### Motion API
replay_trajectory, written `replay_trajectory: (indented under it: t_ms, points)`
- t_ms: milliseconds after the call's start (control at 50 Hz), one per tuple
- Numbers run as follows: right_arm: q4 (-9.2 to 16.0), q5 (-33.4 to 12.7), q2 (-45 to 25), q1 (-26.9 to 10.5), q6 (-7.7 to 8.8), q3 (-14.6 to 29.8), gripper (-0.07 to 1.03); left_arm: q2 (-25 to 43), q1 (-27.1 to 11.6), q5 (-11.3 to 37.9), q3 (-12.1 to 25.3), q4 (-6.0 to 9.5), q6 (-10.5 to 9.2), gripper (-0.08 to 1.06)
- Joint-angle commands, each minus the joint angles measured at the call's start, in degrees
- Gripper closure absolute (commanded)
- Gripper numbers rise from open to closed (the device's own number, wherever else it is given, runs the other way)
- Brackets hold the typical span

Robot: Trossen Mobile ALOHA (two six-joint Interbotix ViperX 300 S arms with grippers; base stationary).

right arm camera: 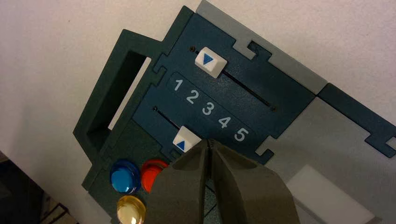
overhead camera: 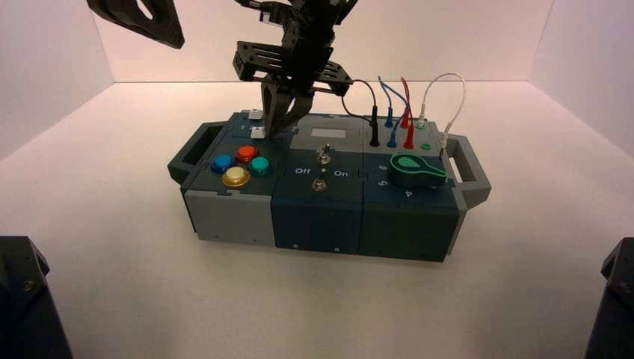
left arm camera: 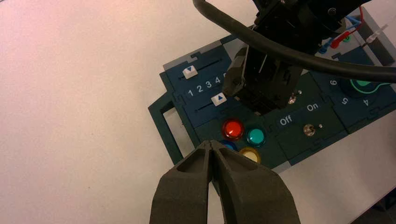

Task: Move the bottom slider to position 3.

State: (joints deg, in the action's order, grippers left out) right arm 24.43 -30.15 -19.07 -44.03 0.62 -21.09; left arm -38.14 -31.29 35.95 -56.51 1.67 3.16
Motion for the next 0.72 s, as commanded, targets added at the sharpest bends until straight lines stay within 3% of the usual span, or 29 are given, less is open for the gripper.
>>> replay_trajectory:
  t_ms: [20, 280, 440, 720]
  points:
    - [0.26, 0.00, 0.88, -0.26, -0.18, 1.23, 0.99, -0.26, 0.00, -0.09, 0.97, -0.09, 0.35, 1.00]
    - [-0.44, -0.70, 1.93, 0.18, 0.00, -0.70, 0.99, -0.35, 0.00, -0.18, 0.97, -0.53, 0.35, 1.00]
    - [-2.55, -0.26, 4.39, 0.62, 0.18, -3.96, 0.99, -0.09, 0.00, -0.79, 0.88, -0.70, 0.35, 1.00]
    - [-4.13, 0.26, 6.15, 0.62, 0.79, -6.33, 0.99, 0.88, 0.00, -1.14, 0.97, -0.70, 0.35, 1.00]
